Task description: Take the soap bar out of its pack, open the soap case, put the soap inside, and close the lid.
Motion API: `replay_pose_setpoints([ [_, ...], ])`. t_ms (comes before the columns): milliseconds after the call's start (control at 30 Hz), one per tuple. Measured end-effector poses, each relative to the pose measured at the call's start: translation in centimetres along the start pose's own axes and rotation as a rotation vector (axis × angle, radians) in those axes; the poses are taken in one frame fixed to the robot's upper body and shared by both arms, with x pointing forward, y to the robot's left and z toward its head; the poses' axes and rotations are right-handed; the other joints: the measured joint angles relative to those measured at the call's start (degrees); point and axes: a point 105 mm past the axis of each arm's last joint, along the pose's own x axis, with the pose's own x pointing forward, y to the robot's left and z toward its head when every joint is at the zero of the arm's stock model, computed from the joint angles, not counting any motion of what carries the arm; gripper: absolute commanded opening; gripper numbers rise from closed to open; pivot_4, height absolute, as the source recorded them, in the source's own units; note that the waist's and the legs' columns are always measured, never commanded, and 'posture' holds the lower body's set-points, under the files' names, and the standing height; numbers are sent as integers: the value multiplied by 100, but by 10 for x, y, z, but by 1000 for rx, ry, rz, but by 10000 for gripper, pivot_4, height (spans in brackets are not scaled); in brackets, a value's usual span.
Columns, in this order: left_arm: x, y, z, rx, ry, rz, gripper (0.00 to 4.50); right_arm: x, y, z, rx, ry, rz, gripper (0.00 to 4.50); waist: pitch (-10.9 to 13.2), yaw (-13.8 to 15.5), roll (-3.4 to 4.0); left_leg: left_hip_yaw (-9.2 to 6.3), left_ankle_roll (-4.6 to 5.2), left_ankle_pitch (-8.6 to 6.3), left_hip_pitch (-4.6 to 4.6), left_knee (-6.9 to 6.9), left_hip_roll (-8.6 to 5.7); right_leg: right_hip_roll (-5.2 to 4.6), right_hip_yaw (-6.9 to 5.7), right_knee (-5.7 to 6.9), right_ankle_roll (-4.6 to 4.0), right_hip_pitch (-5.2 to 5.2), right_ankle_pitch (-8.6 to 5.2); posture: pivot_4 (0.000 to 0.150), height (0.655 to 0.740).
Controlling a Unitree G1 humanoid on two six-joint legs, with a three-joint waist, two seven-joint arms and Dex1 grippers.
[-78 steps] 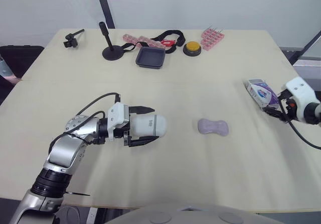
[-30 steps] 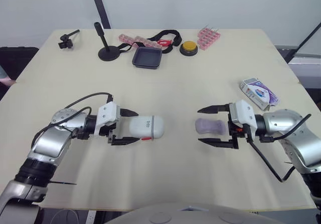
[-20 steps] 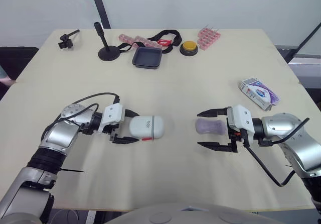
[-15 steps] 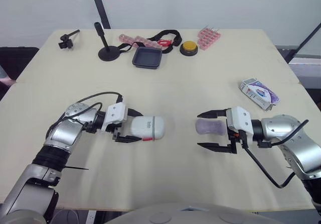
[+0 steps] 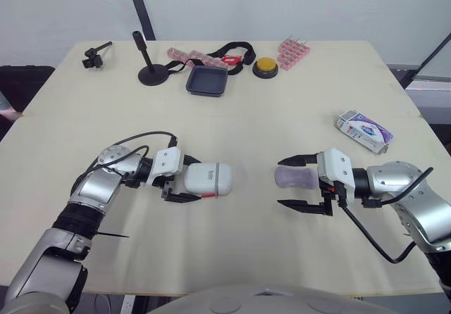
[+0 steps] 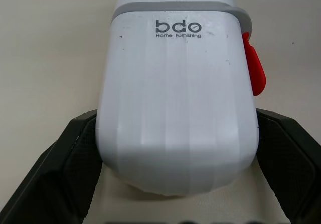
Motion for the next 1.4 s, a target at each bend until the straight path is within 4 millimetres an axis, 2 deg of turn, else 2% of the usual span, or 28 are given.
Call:
replay_pose_setpoints([
  [33,1,1,0,0,-1,4,39847,0,0,0,0,0,-1,45000,0,1,0,0,0,0,0,0,0,0,0,0,0,0,0,1500,7400],
  [100,2,2,1,-1,-4,7,34608,0,0,0,1,1,-2,45000,0,3,0,0,0,0,0,0,0,0,0,-1,0,1,0,1500,7400],
  [433,4,1,2,8,-7,1,34619,3,-6,1,39,-10,-43,45000,0,-2,0,0,-1,0,1,0,0,0,0,-1,0,1,0,1500,7400],
  [567,-3,-3,10,16,-29,3,34619,11,-23,10,166,-43,-111,45000,1,-28,0,0,-16,9,7,-16,-1,3,2,-3,0,1,0,1500,7400],
  [633,-13,-6,14,10,-44,27,34619,15,-33,13,285,-30,-142,45000,1,-40,0,0,-26,15,12,-29,0,8,2,-6,1,1,0,1500,7400],
  [733,-23,-7,19,5,-72,67,34619,17,-38,14,451,-5,-139,45000,1,2,1,-2,-31,18,16,-42,1,12,-1,-14,1,4,1,1500,7400],
  [867,-30,-19,13,-39,-91,104,34619,32,-33,28,700,-59,-35,45000,1,0,1,-2,-31,18,15,-50,2,15,0,-26,2,6,1,1500,7400],
  [1033,-27,-22,27,-6,-112,113,34619,58,-26,38,972,-54,119,45000,1,48,3,-5,-45,25,14,-53,3,11,-10,-22,0,4,0,1500,7400],
  [1267,-23,-20,34,9,-131,147,34619,68,-21,37,1060,-38,170,45000,1,127,3,-5,-46,26,13,-52,3,10,-13,-22,1,4,1,1500,7400],
  [1400,-20,-19,34,11,-136,160,34619,72,-17,43,1079,-67,223,45000,1,121,3,-4,-50,29,14,-53,4,11,-12,-19,1,4,1,1500,7400],
])
